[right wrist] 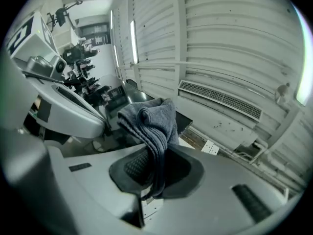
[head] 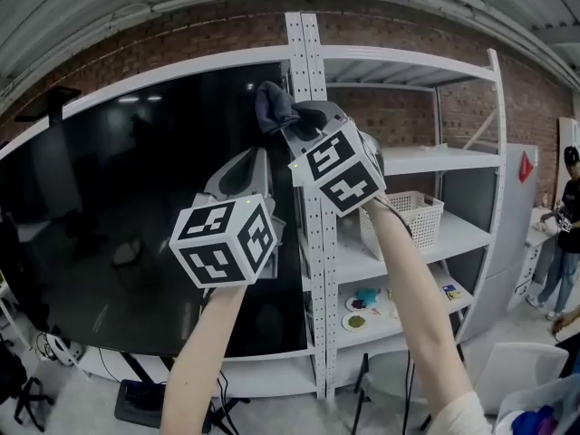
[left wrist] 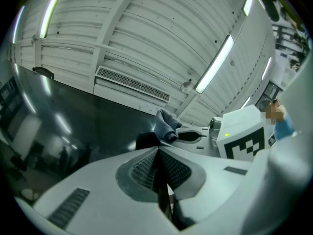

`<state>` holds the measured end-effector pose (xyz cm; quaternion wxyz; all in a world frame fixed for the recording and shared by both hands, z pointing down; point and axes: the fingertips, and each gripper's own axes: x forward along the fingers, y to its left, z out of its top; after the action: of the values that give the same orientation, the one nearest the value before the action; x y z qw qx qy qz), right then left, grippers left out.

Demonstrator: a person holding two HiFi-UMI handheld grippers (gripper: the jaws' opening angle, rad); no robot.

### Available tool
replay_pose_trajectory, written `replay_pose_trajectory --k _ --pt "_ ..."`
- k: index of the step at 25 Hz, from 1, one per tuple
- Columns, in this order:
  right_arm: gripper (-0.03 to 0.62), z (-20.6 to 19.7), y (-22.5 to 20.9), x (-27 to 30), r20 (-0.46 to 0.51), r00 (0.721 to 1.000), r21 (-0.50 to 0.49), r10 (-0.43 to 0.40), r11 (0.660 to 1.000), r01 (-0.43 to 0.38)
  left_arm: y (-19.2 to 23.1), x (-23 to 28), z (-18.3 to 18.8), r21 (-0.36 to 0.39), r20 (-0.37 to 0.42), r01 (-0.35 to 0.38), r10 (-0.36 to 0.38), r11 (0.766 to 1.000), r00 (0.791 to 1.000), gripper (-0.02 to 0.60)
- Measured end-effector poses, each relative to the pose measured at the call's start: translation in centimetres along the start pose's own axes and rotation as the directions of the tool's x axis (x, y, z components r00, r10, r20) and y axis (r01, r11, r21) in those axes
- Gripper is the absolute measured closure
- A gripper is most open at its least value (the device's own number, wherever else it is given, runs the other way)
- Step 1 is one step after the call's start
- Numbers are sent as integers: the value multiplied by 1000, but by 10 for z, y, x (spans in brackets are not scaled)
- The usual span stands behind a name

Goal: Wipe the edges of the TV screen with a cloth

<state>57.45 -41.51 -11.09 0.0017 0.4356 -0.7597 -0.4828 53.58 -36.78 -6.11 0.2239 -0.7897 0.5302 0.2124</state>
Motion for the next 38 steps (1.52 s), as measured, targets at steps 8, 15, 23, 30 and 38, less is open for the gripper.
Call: replay_pose_trajectory --k 8,15,23,30,38 --pt "545 -29 38 -28 59 998 105 17 994 -23 9 -31 -30 -13 -10 -37 37 999 999 567" --pt "545 -63 91 -57 40 998 136 51 989 -56 11 -65 -64 -23 -24 -75 74 997 997 567" --pt "545 -128 175 -100 -18 994 218 106 971 -99 -8 -111 -124 76 -37 -97 100 992 994 566" --pt "545 -200 263 -140 -119 981 278 156 953 -118 -6 -154 -219 -79 -130 -131 120 988 984 568" --pt "545 -277 360 -188 -230 932 374 281 909 -182 -18 -201 -322 -95 -283 -155 123 983 951 568"
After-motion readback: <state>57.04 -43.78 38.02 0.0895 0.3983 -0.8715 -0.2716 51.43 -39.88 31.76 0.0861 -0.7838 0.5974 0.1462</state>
